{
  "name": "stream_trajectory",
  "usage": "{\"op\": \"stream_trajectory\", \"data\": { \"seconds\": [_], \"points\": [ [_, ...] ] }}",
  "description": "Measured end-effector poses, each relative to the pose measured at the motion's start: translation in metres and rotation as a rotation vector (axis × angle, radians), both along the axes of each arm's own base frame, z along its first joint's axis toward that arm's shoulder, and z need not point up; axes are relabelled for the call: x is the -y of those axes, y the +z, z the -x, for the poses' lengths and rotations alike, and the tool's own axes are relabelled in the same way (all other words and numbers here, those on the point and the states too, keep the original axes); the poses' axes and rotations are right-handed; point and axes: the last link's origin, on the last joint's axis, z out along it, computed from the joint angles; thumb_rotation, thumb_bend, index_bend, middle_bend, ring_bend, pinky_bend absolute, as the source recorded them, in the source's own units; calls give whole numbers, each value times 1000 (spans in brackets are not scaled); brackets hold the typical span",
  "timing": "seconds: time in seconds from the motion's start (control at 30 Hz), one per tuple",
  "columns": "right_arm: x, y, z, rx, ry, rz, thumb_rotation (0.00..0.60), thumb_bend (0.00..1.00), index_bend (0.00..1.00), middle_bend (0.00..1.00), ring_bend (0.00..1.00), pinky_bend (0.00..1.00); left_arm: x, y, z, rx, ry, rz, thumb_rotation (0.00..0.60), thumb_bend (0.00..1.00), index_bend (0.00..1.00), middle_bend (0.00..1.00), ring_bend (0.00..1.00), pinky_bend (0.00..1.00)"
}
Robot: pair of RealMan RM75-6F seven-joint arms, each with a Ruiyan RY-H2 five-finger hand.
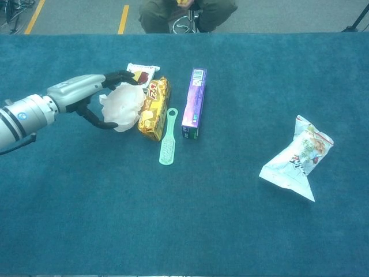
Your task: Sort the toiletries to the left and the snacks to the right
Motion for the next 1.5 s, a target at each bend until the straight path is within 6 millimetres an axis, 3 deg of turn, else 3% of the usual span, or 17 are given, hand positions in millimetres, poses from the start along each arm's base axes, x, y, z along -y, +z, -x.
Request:
{"op": "stream_trajectory", "data": {
  "seconds": [0.37,0.47,0.6,0.8,0.9,1.07,1.13,1.33,1.5],
  "points": [
    [-4,-9,10,-17,-25,-28,600,0,40,167,118,293,-14,-18,-6,-35,-17,7,600,210,105,0,33,185],
    [-4,-13,13,-19,-35,-36,600,0,41,167,118,292,-21,-20,-4,-25,-12,-23,600,210,173,6,83,295],
    [-3,-17,15,-23,-41,-45,600,0,41,167,118,292,-28,-22,0,7,-1,-67,600,210,283,108,199,418],
    [-3,-22,16,-20,-38,-55,600,0,41,168,118,292,-30,-29,8,44,14,-88,600,210,314,190,259,491],
    [-3,-23,16,-20,-39,-58,600,0,43,168,118,292,-30,-34,11,45,16,-87,600,210,363,283,343,561],
    [-3,-24,19,-19,-45,-59,600,0,52,169,118,292,-30,-37,13,60,14,-116,600,222,577,527,528,728],
    [-3,-25,20,-17,-48,-59,600,0,52,169,118,292,-29,-38,13,70,16,-129,600,243,626,577,567,772],
    [-4,-25,22,-8,-51,-58,600,0,52,170,118,293,-27,-35,19,65,20,-155,600,264,663,613,596,804],
    [-5,-25,25,-7,-57,-57,600,0,53,172,118,292,-24,-21,40,29,56,-186,600,263,663,613,596,804]
  ]
}}
